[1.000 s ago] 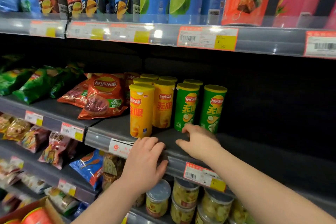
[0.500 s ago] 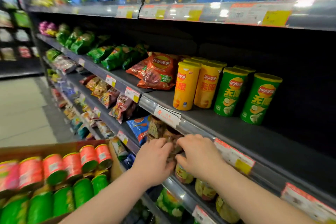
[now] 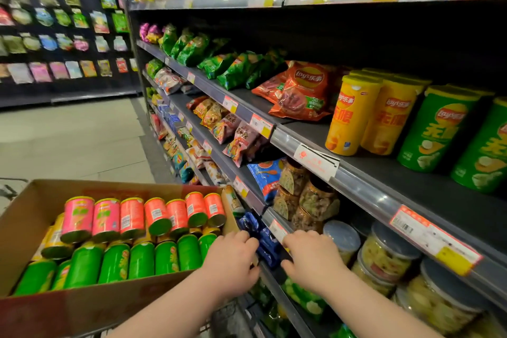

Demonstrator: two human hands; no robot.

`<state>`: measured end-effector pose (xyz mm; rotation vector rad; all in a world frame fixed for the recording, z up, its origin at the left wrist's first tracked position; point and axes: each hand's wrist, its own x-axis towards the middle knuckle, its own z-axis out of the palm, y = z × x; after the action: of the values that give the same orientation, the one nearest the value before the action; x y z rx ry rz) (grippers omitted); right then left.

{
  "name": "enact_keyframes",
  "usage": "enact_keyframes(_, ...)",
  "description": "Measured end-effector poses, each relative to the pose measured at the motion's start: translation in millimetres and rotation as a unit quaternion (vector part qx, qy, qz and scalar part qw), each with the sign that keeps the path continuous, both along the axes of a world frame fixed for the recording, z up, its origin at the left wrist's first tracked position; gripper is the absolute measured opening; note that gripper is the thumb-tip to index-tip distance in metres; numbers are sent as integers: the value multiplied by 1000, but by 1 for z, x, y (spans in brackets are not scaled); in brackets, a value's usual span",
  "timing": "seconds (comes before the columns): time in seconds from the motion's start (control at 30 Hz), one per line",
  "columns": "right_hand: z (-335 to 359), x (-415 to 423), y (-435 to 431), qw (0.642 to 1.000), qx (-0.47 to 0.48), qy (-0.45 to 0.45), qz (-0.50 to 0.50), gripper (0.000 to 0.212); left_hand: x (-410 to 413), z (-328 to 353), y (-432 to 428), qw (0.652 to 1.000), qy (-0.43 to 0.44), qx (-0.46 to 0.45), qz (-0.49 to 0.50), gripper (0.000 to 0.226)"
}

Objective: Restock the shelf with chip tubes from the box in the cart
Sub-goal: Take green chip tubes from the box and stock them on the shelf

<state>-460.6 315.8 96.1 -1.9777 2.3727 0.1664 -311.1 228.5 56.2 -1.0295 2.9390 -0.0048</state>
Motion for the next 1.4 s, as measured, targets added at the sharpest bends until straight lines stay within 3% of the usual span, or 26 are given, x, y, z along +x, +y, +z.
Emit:
enact_keyframes(0.2, -14, 41, -39, 999, 42, -32, 15, 17, 52, -5, -30, 998, -27, 47, 31, 48)
enact_keyframes(0.37, -32, 91, -82, 996, 82, -29, 35, 37, 114, -19, -66, 993, -49, 72, 75, 49)
enact_keyframes(0.97, -86, 236, -200, 982, 175, -46, 51, 42, 283, -63, -183, 973, -84, 144, 159, 53)
enact_keyframes(1.4, -130, 276, -280, 951, 267, -50, 149, 39, 329, -90, -212, 917, -109, 225, 310, 63)
